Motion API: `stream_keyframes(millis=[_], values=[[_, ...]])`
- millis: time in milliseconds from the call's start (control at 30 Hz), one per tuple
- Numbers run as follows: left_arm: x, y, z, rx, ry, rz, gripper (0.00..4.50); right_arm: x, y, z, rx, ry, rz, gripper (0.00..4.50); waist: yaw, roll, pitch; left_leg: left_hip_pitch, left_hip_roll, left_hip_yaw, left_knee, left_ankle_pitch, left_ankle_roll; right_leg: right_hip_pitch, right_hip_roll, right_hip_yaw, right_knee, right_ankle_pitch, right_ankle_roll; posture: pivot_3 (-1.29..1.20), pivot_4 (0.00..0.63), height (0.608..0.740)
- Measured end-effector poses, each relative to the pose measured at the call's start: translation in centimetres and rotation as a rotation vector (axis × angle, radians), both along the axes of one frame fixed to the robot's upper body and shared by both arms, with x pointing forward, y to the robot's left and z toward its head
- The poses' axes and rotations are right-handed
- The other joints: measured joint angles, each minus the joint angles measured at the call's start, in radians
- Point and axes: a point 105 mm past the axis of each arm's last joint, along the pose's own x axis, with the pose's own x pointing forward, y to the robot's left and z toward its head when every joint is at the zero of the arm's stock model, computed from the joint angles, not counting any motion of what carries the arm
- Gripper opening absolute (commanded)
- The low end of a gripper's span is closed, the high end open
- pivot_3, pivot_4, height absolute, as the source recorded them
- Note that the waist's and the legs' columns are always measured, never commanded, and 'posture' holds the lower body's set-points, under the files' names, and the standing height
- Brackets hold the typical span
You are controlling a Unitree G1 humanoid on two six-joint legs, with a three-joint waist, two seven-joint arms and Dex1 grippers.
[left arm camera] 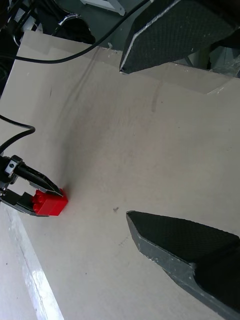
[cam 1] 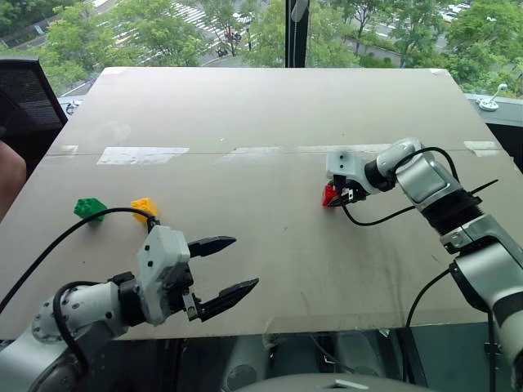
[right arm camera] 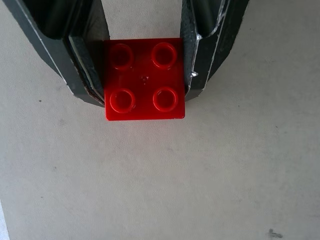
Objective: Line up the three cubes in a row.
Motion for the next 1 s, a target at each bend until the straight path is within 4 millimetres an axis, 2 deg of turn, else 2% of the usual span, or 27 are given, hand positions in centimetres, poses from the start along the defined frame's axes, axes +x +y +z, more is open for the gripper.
stream_keyframes(millis=[233, 267, 400, 500, 633, 733, 800, 900, 1000], values=[[-0.3, 0.3, -0.2, 0.001, 0.006, 0.008, 4.50, 0.2, 0.2, 0.0, -0.007, 0.020, 0.008, 1.33, -0.002, 0.000, 0.000, 0.000, 0.000, 0.000, 0.000, 0.000, 0.000, 0.000, 0.000, 0.001, 0.000, 0.000, 0.000, 0.00, 0.150, 0.740], [-0.3, 0.3, -0.2, 0.000, 0.006, 0.009, 4.50, 0.2, 0.2, -0.1, -0.007, 0.022, 0.008, 2.39, -0.002, 0.000, 0.000, 0.000, 0.000, 0.000, 0.000, 0.000, 0.000, 0.000, 0.000, 0.001, 0.000, 0.000, 0.000, 0.00, 0.150, 0.740], [-0.6, 0.4, -0.4, -0.002, 0.011, 0.012, 4.50, 0.1, 0.5, -0.5, -0.003, 0.040, 0.020, 4.24, -0.003, 0.000, 0.000, 0.000, 0.000, 0.000, 0.000, 0.000, 0.000, 0.000, 0.000, 0.001, 0.000, 0.000, 0.000, 0.00, 0.150, 0.740], [-0.7, 0.7, -0.6, 0.004, 0.006, 0.030, 4.50, 0.3, 0.5, -0.2, 0.013, 0.032, 0.013, 4.24, -0.002, 0.001, 0.000, -0.001, 0.000, 0.000, 0.000, 0.000, 0.000, -0.001, 0.000, 0.001, 0.000, 0.000, 0.000, 0.00, 0.150, 0.740], [-0.8, 1.5, -1.1, -0.013, 0.004, 0.094, 4.50, 0.3, 0.4, 1.2, 0.082, 0.008, 0.007, 4.24, -0.002, 0.001, 0.001, -0.001, 0.000, 0.001, -0.001, 0.000, 0.000, -0.001, 0.000, 0.002, 0.000, 0.000, 0.000, 0.00, 0.150, 0.740], [-0.2, 3.4, -1.8, -0.041, 0.005, 0.266, 4.50, -0.4, -0.5, 2.7, 0.166, -0.038, 0.013, 4.24, 0.004, 0.001, 0.001, -0.001, 0.000, 0.000, -0.001, 0.000, 0.000, -0.001, -0.001, 0.002, -0.001, 0.000, 0.000, 0.00, 0.150, 0.740], [0.7, 5.4, -2.1, -0.028, -0.028, 0.422, 4.50, -1.7, -0.6, 4.0, 0.302, -0.075, 0.055, 4.24, 0.007, 0.001, 0.000, -0.001, 0.000, -0.001, -0.001, 0.000, 0.000, -0.001, -0.002, 0.001, -0.002, 0.000, 0.000, 0.00, 0.150, 0.740], [2.5, 8.7, -1.9, 0.011, -0.093, 0.681, 4.50, -5.3, 0.0, 6.6, 0.593, -0.106, 0.165, 4.24, 0.006, 0.000, 0.001, -0.001, 0.000, -0.003, -0.001, 0.000, 0.000, 0.001, -0.005, 0.000, -0.001, 0.000, 0.000, 0.00, 0.150, 0.740], [3.9, 11.0, -1.7, -0.003, -0.111, 0.883, 4.50, -8.0, -0.2, 8.9, 0.781, -0.101, 0.165, 4.24, 0.004, 0.000, 0.000, -0.001, 0.000, -0.003, 0.000, 0.000, 0.000, 0.001, -0.006, 0.000, 0.000, 0.000, 0.000, 0.00, 0.150, 0.740]])
